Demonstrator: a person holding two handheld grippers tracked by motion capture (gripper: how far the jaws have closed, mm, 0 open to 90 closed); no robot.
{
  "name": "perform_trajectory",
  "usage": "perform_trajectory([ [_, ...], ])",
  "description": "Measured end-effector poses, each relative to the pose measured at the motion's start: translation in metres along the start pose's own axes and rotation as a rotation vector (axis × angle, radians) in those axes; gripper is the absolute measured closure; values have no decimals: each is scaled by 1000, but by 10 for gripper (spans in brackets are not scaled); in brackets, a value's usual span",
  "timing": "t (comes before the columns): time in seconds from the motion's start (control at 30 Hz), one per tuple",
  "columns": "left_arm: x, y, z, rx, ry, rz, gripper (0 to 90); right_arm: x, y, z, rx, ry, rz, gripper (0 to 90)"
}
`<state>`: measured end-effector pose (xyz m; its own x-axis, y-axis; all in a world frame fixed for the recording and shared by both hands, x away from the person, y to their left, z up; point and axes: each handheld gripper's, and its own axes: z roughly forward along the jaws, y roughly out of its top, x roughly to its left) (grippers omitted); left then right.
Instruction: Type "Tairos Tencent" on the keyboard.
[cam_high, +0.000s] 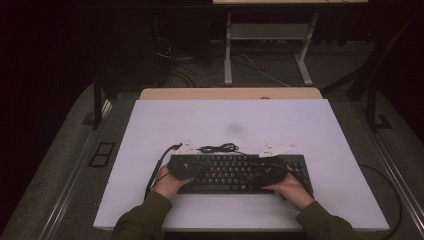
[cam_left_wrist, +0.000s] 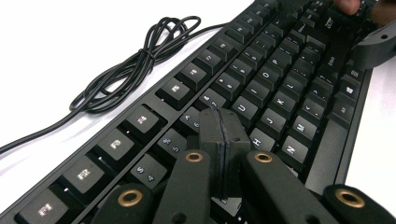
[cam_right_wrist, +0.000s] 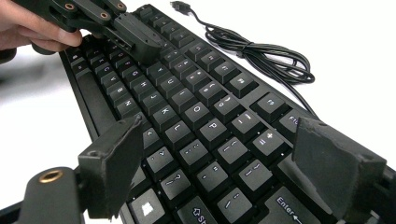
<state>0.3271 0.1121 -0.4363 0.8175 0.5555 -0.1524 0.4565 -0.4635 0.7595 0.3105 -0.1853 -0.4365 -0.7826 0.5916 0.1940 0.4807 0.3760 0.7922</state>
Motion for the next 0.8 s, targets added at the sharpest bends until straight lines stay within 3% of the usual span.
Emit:
perform_trajectory([
  [0.23, 1, -1, 1, 23, 2, 8, 889, 0, 0, 0, 4, -2, 3, 165],
  [0.8, 0, 1, -5, -20, -3, -14, 868, 0, 0, 0, -8, -4, -3, 165],
])
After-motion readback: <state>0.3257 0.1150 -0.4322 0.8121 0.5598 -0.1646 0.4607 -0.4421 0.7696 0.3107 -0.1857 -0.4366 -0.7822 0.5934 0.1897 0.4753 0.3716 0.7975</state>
